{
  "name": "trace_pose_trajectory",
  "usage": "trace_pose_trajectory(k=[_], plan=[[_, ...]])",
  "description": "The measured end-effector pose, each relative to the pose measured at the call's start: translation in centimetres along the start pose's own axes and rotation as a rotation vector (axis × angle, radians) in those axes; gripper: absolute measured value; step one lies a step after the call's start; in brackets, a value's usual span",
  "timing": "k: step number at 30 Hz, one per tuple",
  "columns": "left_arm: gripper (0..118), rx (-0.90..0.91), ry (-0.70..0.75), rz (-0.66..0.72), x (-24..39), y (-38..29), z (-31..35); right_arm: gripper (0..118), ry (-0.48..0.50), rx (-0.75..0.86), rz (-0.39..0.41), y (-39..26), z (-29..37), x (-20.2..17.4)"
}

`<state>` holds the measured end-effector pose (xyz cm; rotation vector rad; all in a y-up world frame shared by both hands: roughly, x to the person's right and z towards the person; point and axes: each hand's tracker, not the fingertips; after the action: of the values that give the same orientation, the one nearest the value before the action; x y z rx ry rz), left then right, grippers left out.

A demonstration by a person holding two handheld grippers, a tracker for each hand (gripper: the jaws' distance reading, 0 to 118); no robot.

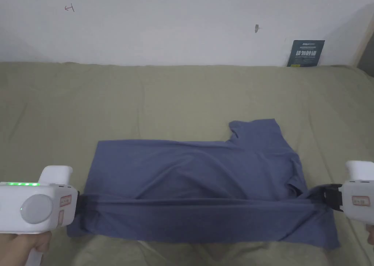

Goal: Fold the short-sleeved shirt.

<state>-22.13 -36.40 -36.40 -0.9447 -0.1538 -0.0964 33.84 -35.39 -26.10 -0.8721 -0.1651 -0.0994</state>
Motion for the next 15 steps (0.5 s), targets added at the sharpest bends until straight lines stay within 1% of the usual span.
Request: trace_pose_trajectory(k=[2, 3, 7, 9, 11, 12, 13, 14, 15], plan=[[9, -0.012, 0.005, 0.006, 0.1, 1.1, -1.7, 6, -0.009, -0.040, 0.025, 1.0, -1.8, -0.4], [9, -0.034, 0.000, 0.012, 0.1, 1.6, -2.8, 6, -0.027, -0.052, 0.032, 1.5, -3.0, -0.6], [9, -0.081, 0.009, 0.025, -0.1, 2.3, -6.4, 6, -0.038, -0.096, 0.050, 2.5, -6.4, -0.9], [9, -0.103, 0.000, 0.046, -0.3, 2.6, -7.5, 6, -0.039, -0.127, 0.010, 2.8, -7.8, -0.7], [9, -0.106, -0.004, 0.044, -0.3, 2.9, -8.0, 9, -0.029, -0.152, -0.006, 2.9, -8.6, -0.5], [9, -0.103, 0.000, 0.046, -0.2, 2.9, -7.7, 19, -0.025, -0.171, -0.014, 3.0, -8.9, -0.5], [16, -0.103, -0.009, 0.061, -0.3, 2.9, -7.7, 43, -0.026, -0.166, -0.026, 2.9, -8.9, -0.4], [55, -0.099, -0.029, 0.096, -0.5, 2.9, -7.7, 89, -0.027, -0.160, -0.048, 2.9, -8.8, -0.3], [71, -0.090, -0.029, 0.113, -0.7, 2.8, -7.6, 89, -0.033, -0.153, -0.076, 2.7, -8.5, 0.0]])
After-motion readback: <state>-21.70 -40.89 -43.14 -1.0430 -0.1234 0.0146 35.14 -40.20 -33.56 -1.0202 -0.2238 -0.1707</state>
